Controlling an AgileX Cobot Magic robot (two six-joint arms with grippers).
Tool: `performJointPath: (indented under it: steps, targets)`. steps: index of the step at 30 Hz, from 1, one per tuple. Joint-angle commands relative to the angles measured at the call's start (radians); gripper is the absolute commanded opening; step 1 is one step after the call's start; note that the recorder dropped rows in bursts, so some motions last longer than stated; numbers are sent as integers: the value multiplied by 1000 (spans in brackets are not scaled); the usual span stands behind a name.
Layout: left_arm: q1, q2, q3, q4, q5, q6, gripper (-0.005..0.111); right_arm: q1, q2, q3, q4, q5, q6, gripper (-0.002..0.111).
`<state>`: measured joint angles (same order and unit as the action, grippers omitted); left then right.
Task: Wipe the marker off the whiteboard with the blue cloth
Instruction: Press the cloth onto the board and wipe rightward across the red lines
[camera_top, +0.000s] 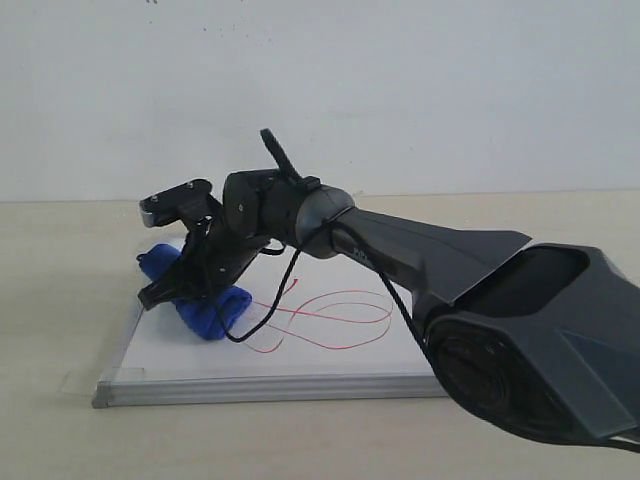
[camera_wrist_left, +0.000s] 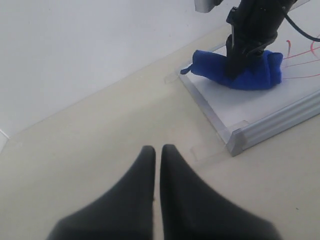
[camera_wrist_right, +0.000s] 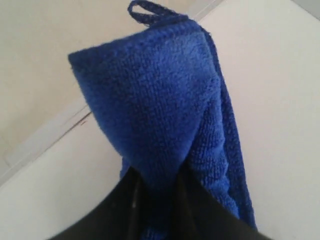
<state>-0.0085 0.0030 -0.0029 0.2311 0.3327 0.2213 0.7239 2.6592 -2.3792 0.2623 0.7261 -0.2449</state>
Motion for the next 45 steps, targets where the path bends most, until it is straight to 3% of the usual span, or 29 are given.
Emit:
performJointPath:
  steps: [1, 4, 8, 13, 15, 18, 23, 26, 30, 35, 38, 41, 45]
  targets:
    - [-2, -3, 3, -2, -3, 5, 4, 6, 15, 13, -378, 47, 456, 0]
    - [-2, -3, 3, -2, -3, 5, 4, 6, 15, 13, -523, 119, 531, 0]
    - [-2, -3, 3, -2, -3, 5, 4, 8, 15, 13, -490, 136, 491, 0]
    - [-2, -3, 3, -2, -3, 5, 4, 32, 15, 13, -290, 150, 149, 0]
    - [-2, -3, 3, -2, -3, 5, 4, 44, 15, 13, -262, 183, 101, 0]
    - [-2, -3, 3, -2, -3, 5, 4, 47, 15, 13, -341, 246, 158, 0]
    - [-2, -3, 3, -2, -3, 5, 4, 45, 15, 13, -725, 415, 387, 0]
    - [-2, -3, 3, -2, -3, 5, 4, 43, 13, 13, -749, 454, 367, 0]
    - [-2, -3, 3, -2, -3, 5, 4, 43, 13, 13, -534, 423, 219, 0]
    - [-2, -3, 3, -2, -3, 5, 4, 43, 13, 13, -50, 387, -211, 0]
    - [-2, -3, 3, -2, -3, 5, 4, 43, 13, 13, 59, 405, -316, 0]
    - [-2, -3, 3, -2, -3, 5, 4, 43, 13, 13, -76, 403, -177, 0]
    - [-2, -3, 3, -2, -3, 5, 4, 43, 13, 13, -532, 455, 225, 0]
